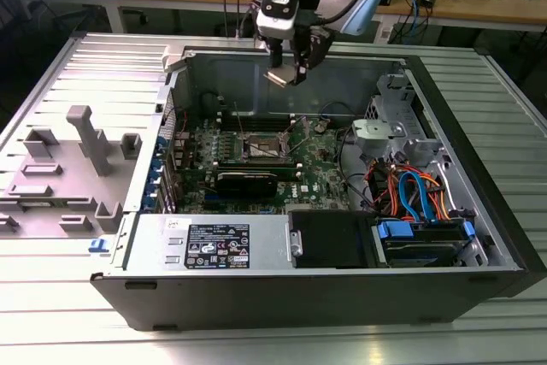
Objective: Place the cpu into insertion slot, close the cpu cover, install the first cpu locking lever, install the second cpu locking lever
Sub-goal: 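Place the cpu into insertion slot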
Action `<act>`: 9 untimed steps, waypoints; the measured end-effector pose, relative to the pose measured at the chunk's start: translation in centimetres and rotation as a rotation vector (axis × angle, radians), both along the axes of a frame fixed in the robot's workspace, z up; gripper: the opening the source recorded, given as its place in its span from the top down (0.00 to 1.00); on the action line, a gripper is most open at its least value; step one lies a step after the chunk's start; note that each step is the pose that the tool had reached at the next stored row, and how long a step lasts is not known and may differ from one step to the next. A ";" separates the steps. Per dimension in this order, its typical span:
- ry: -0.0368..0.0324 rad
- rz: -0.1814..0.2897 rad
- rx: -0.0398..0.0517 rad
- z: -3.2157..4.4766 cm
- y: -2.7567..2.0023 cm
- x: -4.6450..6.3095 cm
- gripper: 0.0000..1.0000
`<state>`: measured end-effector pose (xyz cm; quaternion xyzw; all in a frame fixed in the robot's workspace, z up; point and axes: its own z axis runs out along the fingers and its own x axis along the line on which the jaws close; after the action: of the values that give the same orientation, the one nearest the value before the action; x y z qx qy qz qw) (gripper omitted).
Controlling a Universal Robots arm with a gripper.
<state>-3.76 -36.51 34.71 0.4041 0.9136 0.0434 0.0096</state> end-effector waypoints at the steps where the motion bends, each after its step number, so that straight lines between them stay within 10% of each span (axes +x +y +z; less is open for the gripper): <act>1: 0.0001 -0.012 -0.0002 -0.04 0.00 0.0 0.46; 9: 0.0001 -0.121 -0.0044 -0.36 0.00 0.0 0.46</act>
<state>-3.76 -36.52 34.35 0.4585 0.8877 0.0407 0.0130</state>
